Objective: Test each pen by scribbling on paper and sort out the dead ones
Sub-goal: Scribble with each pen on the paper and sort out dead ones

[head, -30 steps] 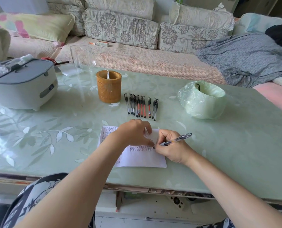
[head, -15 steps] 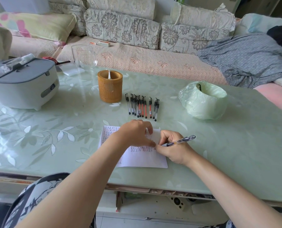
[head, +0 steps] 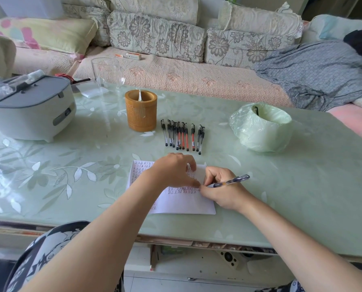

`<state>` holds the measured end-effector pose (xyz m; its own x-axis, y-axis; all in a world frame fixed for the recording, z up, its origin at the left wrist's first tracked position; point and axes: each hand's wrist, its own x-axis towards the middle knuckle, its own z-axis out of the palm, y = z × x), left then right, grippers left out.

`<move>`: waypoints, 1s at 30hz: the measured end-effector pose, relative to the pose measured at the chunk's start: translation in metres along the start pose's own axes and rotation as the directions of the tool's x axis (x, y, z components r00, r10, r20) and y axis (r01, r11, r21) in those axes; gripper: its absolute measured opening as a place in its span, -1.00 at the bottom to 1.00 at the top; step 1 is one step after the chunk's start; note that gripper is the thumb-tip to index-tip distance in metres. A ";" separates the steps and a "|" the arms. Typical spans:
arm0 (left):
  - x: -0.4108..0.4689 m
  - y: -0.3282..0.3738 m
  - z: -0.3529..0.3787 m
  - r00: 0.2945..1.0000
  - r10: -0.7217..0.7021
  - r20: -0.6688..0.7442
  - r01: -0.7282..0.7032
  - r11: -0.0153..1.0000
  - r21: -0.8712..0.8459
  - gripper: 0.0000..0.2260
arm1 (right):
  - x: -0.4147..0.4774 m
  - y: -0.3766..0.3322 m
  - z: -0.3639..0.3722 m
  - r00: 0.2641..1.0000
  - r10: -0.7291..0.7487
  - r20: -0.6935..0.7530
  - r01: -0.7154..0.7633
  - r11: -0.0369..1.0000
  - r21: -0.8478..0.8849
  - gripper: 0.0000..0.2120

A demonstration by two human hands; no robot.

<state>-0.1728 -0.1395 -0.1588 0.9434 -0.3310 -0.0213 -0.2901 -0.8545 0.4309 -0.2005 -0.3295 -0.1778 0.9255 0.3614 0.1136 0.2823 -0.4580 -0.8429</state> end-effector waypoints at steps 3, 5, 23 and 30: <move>0.001 0.000 0.000 1.000 -0.001 0.005 0.001 1.000 0.005 -0.54 | 0.001 0.002 0.000 1.000 0.003 0.003 -0.003 1.000 0.011 -0.68; 0.001 0.000 0.000 1.000 -0.001 0.008 0.001 1.000 0.002 -0.53 | 0.001 0.002 0.000 1.000 0.009 0.025 -0.010 1.000 0.010 -0.70; 0.000 0.000 0.000 1.000 -0.002 0.007 0.002 1.000 -0.002 -0.53 | -0.002 -0.004 -0.001 0.999 0.007 0.036 -0.008 0.999 0.031 -0.75; 0.001 0.001 -0.001 1.000 -0.001 0.005 0.001 1.000 -0.013 -0.52 | -0.001 -0.004 -0.002 0.996 0.021 0.086 -0.025 0.998 0.049 -0.76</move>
<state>-0.1724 -0.1400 -0.1578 0.9428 -0.3324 -0.0266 -0.2870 -0.8495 0.4427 -0.2022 -0.3292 -0.1733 0.9062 0.4198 0.0503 0.2461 -0.4270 -0.8701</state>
